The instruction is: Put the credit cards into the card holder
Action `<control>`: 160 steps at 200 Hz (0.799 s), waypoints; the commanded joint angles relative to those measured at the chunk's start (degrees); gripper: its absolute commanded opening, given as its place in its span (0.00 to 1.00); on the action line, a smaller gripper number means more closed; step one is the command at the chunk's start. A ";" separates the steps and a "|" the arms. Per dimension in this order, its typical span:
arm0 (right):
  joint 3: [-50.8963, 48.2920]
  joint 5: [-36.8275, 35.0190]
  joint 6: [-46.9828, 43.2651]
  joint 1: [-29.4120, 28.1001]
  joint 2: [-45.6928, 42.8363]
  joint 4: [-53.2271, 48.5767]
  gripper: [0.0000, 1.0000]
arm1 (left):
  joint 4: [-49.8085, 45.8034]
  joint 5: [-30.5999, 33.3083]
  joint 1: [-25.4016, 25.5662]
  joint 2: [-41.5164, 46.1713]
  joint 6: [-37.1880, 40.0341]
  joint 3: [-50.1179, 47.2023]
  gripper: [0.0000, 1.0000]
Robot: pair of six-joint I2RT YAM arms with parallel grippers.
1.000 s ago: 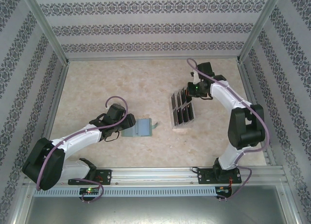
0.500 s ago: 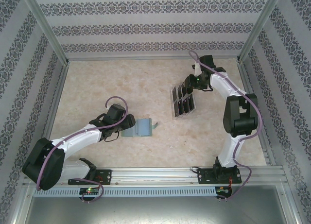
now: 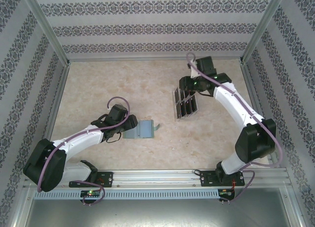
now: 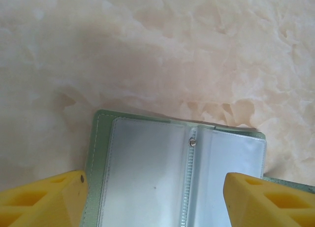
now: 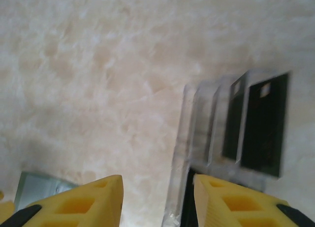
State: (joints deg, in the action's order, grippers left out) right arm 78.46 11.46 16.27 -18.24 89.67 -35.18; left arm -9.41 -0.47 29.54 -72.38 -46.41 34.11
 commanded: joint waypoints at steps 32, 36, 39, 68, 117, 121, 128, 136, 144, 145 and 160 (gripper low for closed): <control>-9.22 -9.93 7.40 -7.96 0.56 -2.66 0.41 | -0.27 -0.13 -0.26 -0.39 1.22 1.15 0.74; -9.56 -10.57 7.61 -8.51 0.90 -2.62 0.40 | -0.29 -0.07 -0.27 -0.34 1.24 1.13 0.74; -9.77 -11.23 7.82 -8.89 1.18 -2.63 0.40 | -0.39 -0.06 -0.27 -0.31 1.17 1.10 0.74; -9.95 -15.69 8.34 -12.25 4.61 -3.10 0.39 | -0.12 -0.28 -0.27 -0.27 1.14 0.96 0.74; -7.54 -21.54 8.19 -13.66 9.31 -4.52 0.37 | 0.42 -0.55 -0.25 -0.19 0.73 0.48 0.74; -7.26 -21.76 8.12 -13.66 9.51 -4.48 0.37 | 0.49 -0.58 -0.19 -0.15 0.65 0.36 0.74; -7.05 -21.97 8.03 -13.60 10.09 -4.52 0.37 | 0.74 -0.67 -0.22 -0.22 0.53 0.11 0.74; -6.44 -22.40 8.03 -13.67 10.59 -4.77 0.37 | 0.95 -0.82 -0.26 -0.22 0.47 0.08 0.74; -5.90 -22.54 7.98 -13.73 11.20 -5.03 0.37 | 1.14 -0.90 -0.24 -0.35 0.32 -0.03 0.74; -5.83 -22.58 7.98 -13.74 11.26 -5.11 0.37 | 1.19 -0.96 -0.26 -0.41 0.34 -0.02 0.74; -5.18 -23.18 7.86 -13.92 12.08 -5.17 0.37 | 1.34 -0.97 -0.23 -0.45 0.34 -0.09 0.74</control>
State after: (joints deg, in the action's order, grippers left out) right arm 70.85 -8.34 23.88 -31.75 100.09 -38.83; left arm -9.37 -1.02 29.54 -72.38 -46.46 34.15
